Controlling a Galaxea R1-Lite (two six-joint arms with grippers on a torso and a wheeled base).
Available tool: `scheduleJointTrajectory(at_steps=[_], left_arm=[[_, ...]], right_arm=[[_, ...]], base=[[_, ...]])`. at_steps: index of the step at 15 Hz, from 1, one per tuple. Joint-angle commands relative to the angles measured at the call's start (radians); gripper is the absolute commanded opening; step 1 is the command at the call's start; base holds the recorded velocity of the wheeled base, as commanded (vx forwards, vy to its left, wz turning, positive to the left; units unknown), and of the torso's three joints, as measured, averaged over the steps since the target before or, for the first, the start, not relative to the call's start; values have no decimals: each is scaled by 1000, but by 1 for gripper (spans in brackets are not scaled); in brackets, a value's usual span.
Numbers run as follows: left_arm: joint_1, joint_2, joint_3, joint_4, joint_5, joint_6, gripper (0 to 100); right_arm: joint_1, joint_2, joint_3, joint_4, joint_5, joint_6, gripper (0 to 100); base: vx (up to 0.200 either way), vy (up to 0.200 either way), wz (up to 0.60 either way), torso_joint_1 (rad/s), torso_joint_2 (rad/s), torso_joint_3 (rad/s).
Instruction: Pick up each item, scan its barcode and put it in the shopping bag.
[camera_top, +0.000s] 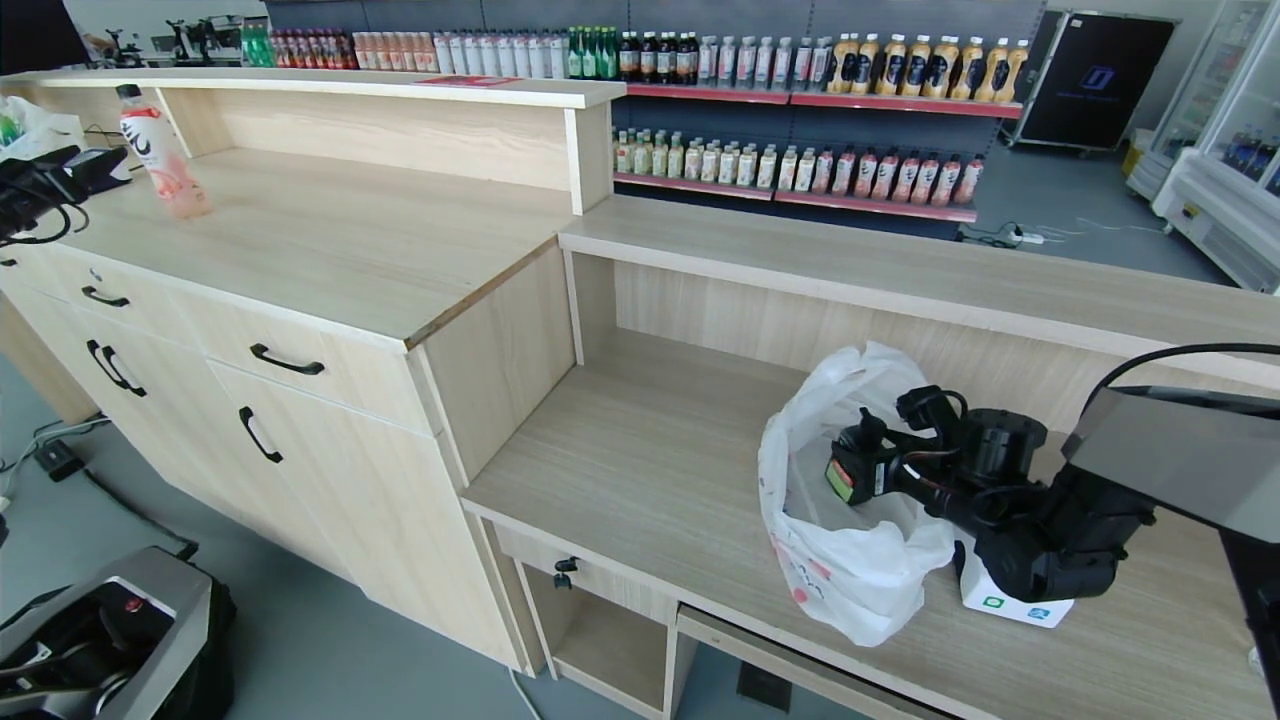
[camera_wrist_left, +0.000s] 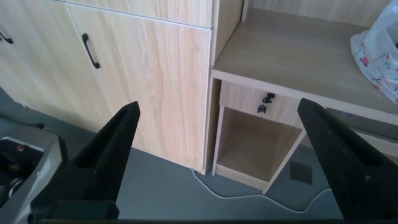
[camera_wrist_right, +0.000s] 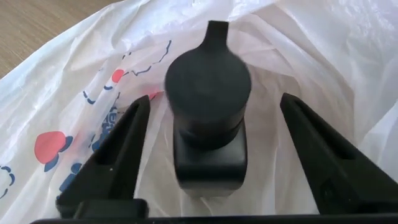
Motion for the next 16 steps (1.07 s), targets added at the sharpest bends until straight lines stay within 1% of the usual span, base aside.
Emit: scheduleJointTrajectory(at_steps=[1, 5, 9, 10, 12, 13, 14, 15, 16], left_arm=[[0, 2, 0, 0, 0, 0, 100], [0, 2, 0, 0, 0, 0, 100], [0, 2, 0, 0, -1, 0, 100], [0, 2, 0, 0, 0, 0, 100], [0, 2, 0, 0, 0, 0, 100], [0, 2, 0, 0, 0, 0, 100], [0, 2, 0, 0, -1, 0, 100], [0, 2, 0, 0, 0, 0, 100], [0, 2, 0, 0, 0, 0, 100]], right_arm=[[2, 1, 3, 1, 2, 0, 100], [0, -57, 10, 17, 5, 1, 100], [2, -344, 20, 178, 14, -25, 100], [-10, -468, 46, 248, 13, -72, 100], [-67, -619, 105, 306, 13, -118, 100], [-96, -731, 155, 352, 11, -137, 100], [-130, -804, 191, 386, 9, -178, 100], [-217, -906, 224, 455, 16, -266, 100], [-259, -944, 226, 489, 17, -281, 100]], base=[[0, 0, 0, 0, 0, 0], [0, 0, 0, 0, 0, 0], [0, 0, 0, 0, 0, 0], [0, 0, 0, 0, 0, 0], [0, 0, 0, 0, 0, 0], [0, 0, 0, 0, 0, 0], [0, 0, -600, -2, -7, 2], [0, 0, -600, 2, 2, 2], [0, 0, -600, -7, 2, 2]])
